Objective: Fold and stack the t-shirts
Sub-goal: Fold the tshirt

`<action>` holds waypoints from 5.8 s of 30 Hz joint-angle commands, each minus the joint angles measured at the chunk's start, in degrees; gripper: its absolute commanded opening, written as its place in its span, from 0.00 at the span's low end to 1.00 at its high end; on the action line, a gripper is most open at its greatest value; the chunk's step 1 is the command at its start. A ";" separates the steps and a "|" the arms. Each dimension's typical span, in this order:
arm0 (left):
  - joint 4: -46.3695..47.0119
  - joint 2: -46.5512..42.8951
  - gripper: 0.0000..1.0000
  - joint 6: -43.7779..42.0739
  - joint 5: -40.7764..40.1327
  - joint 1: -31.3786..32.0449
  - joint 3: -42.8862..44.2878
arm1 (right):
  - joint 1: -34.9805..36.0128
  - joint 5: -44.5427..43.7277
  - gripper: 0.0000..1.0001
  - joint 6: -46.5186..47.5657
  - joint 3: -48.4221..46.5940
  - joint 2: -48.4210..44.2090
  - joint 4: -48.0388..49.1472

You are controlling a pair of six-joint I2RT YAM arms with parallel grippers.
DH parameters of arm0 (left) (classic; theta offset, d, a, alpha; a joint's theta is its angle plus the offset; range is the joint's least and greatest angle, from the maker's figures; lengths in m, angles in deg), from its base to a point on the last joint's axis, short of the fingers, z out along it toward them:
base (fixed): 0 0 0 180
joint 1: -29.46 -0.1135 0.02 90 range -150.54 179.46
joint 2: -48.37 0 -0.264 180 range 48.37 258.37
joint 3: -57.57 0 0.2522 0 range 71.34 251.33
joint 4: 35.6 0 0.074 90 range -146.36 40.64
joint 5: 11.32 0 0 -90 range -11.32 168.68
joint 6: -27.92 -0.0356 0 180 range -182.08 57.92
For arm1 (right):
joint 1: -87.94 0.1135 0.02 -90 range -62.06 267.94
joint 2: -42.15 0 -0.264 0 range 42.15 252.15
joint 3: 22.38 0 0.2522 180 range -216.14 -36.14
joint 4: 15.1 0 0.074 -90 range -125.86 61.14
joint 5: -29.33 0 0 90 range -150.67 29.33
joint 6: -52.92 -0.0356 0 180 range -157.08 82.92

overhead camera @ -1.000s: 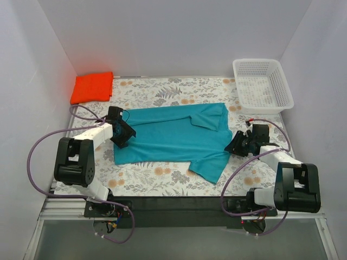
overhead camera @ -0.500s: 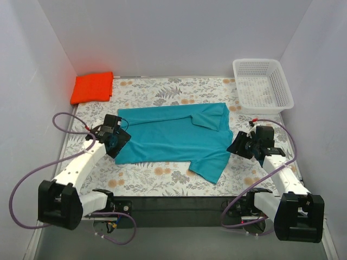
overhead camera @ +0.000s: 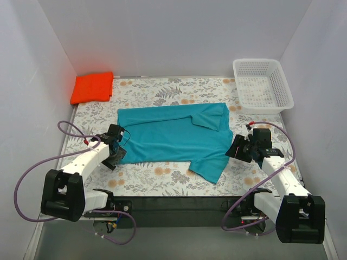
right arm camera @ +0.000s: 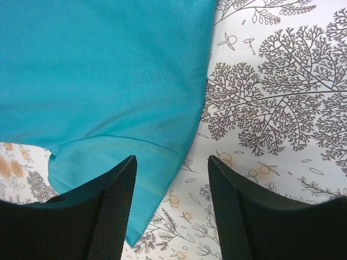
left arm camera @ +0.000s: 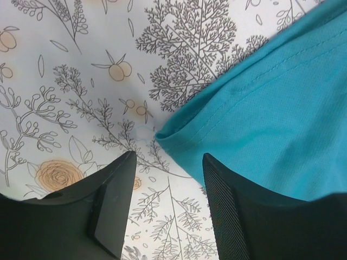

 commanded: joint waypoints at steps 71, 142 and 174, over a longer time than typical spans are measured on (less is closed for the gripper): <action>3.24 9.72 0.00 -14.98 -5.48 -5.37 15.11 | 3.58 2.68 0.01 -3.08 -17.92 17.43 -0.75; 19.14 9.98 0.60 -20.60 6.12 -8.27 11.16 | 1.30 1.62 0.43 14.31 -18.37 21.91 6.01; 16.78 18.87 0.33 -18.15 1.29 -8.71 11.60 | -2.22 6.73 0.01 23.28 -22.32 30.61 4.71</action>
